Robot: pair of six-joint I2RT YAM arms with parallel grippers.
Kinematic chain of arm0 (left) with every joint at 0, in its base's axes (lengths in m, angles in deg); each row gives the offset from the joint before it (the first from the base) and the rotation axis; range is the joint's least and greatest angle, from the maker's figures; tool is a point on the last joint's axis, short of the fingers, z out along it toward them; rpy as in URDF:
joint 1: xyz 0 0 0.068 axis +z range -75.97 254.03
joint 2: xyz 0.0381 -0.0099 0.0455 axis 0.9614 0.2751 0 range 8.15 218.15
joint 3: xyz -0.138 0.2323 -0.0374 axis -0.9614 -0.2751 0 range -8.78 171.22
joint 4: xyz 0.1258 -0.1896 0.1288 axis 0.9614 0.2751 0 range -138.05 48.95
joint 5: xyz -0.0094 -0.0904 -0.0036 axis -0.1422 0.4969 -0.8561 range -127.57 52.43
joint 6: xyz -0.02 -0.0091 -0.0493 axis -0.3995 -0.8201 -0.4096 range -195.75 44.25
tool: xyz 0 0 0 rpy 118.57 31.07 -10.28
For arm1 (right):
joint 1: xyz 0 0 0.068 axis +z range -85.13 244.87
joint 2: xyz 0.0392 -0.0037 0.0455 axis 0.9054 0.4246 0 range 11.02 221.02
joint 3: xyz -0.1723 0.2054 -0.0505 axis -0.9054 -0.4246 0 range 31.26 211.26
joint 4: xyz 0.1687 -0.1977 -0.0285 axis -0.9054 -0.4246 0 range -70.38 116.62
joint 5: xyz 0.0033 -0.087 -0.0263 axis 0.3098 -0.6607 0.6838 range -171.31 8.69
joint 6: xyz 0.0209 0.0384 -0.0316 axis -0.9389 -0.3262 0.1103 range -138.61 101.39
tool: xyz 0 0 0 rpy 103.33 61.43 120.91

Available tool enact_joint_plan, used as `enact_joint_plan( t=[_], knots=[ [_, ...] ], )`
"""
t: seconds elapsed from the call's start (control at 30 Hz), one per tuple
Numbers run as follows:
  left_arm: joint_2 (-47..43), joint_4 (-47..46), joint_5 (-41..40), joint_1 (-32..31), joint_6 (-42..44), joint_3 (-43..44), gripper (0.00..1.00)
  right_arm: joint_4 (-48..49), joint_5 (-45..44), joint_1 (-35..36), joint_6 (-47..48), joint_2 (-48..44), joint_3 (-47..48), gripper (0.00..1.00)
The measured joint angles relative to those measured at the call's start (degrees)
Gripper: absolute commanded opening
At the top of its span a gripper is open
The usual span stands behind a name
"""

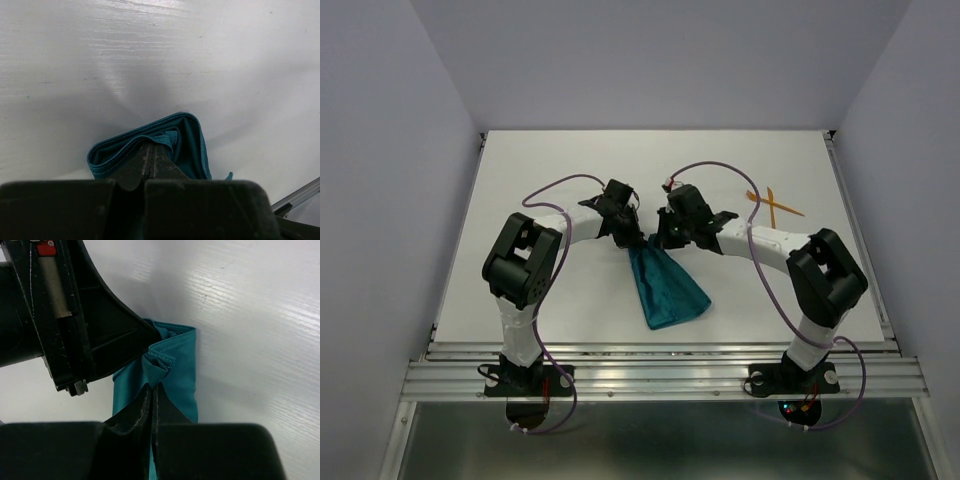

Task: Fold the napkin into a case and place the utensils inside
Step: Fold the 2/3-rectangle-folded napkin at the center of the board.

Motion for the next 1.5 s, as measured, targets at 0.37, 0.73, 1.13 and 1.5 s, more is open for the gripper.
enact_joint_plan(
  t=[0.37,0.73,1.13,1.5],
  knots=[
    [0.0,-0.3,0.0,0.0,-0.8,-0.2,0.00,-0.3,-0.9,2.7,-3.8,5.7,3.1,0.01],
    [0.0,-2.0,0.7,0.2,-1.8,-1.0,0.00,-0.6,-0.9,2.7,-8.3,10.8,5.5,0.01],
    [-1.1,-2.9,-0.7,0.7,-2.2,-2.3,0.00,-1.2,-3.4,2.8,-12.6,13.0,7.7,0.01],
    [-5.8,3.3,-2.9,0.7,-0.3,-2.2,0.19,0.8,-3.5,3.1,-13.2,14.1,8.3,0.01]
  ],
)
